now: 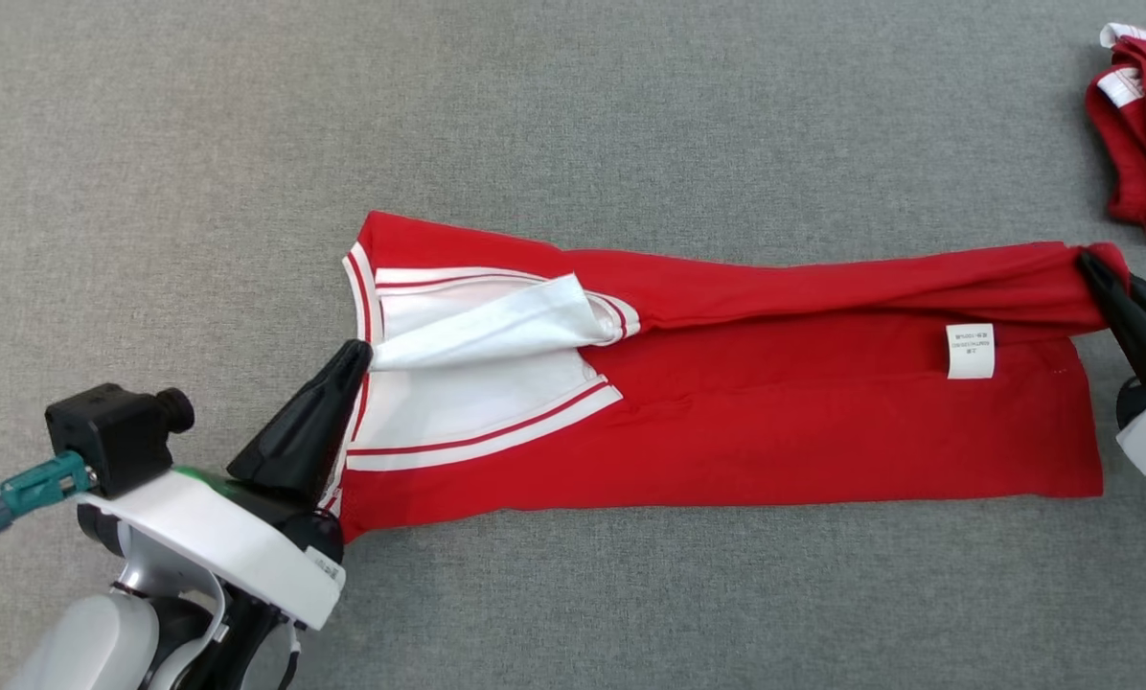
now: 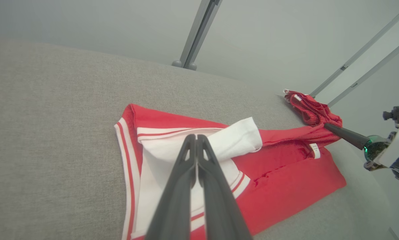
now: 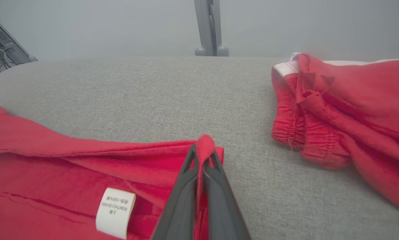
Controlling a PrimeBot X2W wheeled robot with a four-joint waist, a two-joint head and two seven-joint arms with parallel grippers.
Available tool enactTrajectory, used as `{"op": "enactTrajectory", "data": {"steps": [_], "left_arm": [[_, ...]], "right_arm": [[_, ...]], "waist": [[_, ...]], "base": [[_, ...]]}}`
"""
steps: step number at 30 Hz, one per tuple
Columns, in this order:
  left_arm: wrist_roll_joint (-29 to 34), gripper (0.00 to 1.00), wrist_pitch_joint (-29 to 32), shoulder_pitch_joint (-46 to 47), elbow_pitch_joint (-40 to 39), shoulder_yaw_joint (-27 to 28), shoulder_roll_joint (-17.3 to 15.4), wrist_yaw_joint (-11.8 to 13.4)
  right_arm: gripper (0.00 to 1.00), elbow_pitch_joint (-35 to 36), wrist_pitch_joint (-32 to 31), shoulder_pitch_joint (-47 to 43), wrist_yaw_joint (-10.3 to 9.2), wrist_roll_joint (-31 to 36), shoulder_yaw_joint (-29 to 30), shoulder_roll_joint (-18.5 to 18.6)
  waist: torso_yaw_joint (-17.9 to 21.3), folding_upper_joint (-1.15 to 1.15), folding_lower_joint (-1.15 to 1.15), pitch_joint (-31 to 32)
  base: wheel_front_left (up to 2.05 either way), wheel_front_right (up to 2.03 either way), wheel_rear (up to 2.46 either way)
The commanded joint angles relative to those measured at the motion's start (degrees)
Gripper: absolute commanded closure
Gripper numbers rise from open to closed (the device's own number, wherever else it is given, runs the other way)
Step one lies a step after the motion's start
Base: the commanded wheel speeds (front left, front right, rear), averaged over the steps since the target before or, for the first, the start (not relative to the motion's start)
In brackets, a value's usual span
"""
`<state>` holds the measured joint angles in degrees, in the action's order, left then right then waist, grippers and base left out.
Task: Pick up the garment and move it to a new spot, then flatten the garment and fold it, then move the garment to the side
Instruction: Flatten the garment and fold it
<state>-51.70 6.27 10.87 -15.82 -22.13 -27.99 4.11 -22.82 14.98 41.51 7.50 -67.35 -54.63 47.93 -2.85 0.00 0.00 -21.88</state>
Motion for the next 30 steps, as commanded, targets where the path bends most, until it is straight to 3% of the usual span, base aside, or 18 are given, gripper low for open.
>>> {"op": "enactTrajectory", "data": {"steps": [1,9,19,22,23,24,25,26,27,28,29,30], "left_arm": [[-0.1,1.00,-0.4,-0.6,0.2,0.1,0.1,0.4],[-0.8,1.00,-0.9,-2.4,2.6,-0.2,0.6,0.5],[-0.8,1.00,-0.1,-3.8,6.9,-2.1,1.4,0.9],[-0.5,1.00,0.1,-3.3,8.5,-3.0,1.9,0.8],[-0.1,1.00,0.0,-3.1,9.1,-3.3,2.1,1.0],[0.2,1.00,0.0,-2.8,9.9,-3.5,2.2,1.2],[0.6,1.00,0.0,-2.6,10.5,-3.7,2.3,1.4],[1.0,0.74,0.0,-2.3,11.0,-3.9,2.4,1.6],[1.4,0.59,0.0,-2.1,11.7,-4.2,2.3,1.9],[1.8,0.09,-0.1,-1.9,12.1,-4.3,2.3,2.2],[2.1,0.00,-0.6,-1.8,12.4,-4.2,2.6,2.6],[2.6,0.00,-0.9,-1.7,12.8,-4.1,2.6,2.8]], "right_arm": [[1.00,0.4,0.3,-1.6,-0.01,0.6,0.7,0.6],[1.00,2.9,0.3,-8.9,-0.01,3.2,5.9,1.0],[1.00,3.6,0.3,-17.2,-0.01,7.1,11.7,-2.5],[0.77,2.9,0.3,-17.5,-0.01,8.8,13.3,-4.0],[0.61,2.6,0.3,-17.6,-0.01,9.6,14.0,-4.5],[0.00,2.3,0.3,-17.6,-0.01,10.6,14.9,-5.0],[0.00,2.1,0.3,-17.6,-0.01,11.3,15.8,-5.6],[0.00,2.0,0.3,-17.6,-0.01,12.6,16.8,-6.2],[0.00,1.8,0.3,-17.5,-0.01,13.9,18.2,-6.8],[0.00,2.0,0.3,-17.6,-0.01,15.1,19.7,-7.6],[0.00,2.4,0.3,-17.7,0.00,16.6,21.4,-8.4],[0.00,2.9,0.3,-17.9,0.00,18.3,23.4,-9.1]], "waist": [[0.0,0.00,0.00,0.1],[-0.4,0.00,0.00,0.7],[0.2,0.00,0.00,1.3],[0.6,0.00,0.00,1.5],[0.7,0.00,0.00,1.5],[0.8,0.00,0.00,1.6],[0.9,0.00,0.00,1.7],[0.9,0.00,0.00,1.8],[1.0,0.00,0.00,1.9],[1.0,0.00,0.00,2.0],[1.1,0.00,0.00,2.1],[1.1,0.00,0.00,2.2]], "base": [[0.00,0.00,0.00],[0.00,0.00,0.00],[0.00,0.00,0.00],[0.00,0.00,0.00],[0.00,0.00,0.00],[0.00,0.00,0.00],[0.00,0.00,0.00],[0.00,0.00,0.00],[0.00,0.00,0.00],[0.00,0.00,0.00],[0.00,0.00,0.00],[0.00,0.00,0.00]]}}
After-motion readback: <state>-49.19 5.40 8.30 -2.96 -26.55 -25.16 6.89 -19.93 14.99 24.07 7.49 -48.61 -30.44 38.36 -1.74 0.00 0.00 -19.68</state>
